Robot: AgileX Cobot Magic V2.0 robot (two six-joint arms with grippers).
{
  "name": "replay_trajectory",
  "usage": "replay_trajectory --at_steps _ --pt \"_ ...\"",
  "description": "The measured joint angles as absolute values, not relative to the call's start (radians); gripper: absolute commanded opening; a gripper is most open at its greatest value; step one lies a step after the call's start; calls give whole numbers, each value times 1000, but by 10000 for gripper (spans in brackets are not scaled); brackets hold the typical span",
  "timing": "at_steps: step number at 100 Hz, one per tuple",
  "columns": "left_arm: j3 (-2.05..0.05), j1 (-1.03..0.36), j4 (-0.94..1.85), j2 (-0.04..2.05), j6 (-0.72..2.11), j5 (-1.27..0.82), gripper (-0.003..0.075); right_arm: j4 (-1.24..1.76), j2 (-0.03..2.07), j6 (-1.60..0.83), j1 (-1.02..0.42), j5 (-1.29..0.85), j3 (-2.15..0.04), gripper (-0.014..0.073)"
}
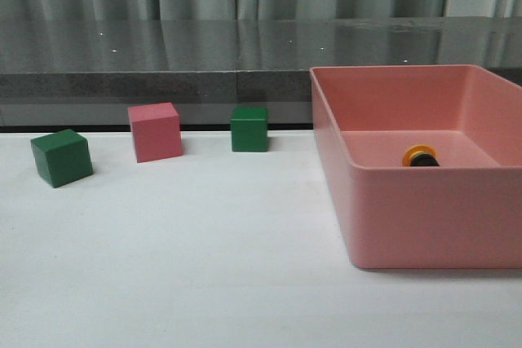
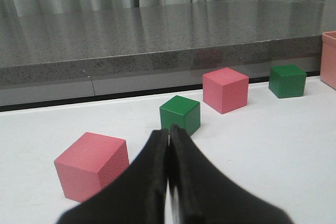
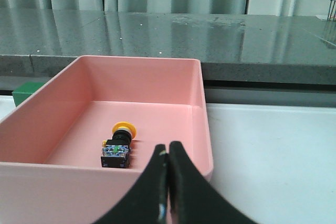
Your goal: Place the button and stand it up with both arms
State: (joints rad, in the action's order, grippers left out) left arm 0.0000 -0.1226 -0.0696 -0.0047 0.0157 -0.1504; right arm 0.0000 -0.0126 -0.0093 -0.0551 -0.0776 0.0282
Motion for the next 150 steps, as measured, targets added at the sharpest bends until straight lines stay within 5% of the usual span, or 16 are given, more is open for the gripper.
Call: replay_trajectory --at_steps 35,51,80,115,126,145,150 --pt "0 -123 -70 -5 16 -150 -19 0 -13 -7 -55 12 25 -114" --pt "0 -123 -70 -5 16 -150 -19 33 45 10 -55 -126 -110 -114" --pt "0 -123 -70 -5 16 -150 -20 82 463 -5 -55 -483 -573 -114" --pt "0 -123 -70 -5 16 -150 -20 136 981 -16 -75 -559 -906 -98" --pt "0 -123 -70 -5 16 -150 -19 137 1110 -18 -96 -588 -966 33" --pt "0 -123 -70 -5 16 -150 -19 141 1322 -20 -118 -621 -1030 568" --pt "0 -123 -70 -5 16 -150 -19 141 1362 -28 -127 -621 -1038 604"
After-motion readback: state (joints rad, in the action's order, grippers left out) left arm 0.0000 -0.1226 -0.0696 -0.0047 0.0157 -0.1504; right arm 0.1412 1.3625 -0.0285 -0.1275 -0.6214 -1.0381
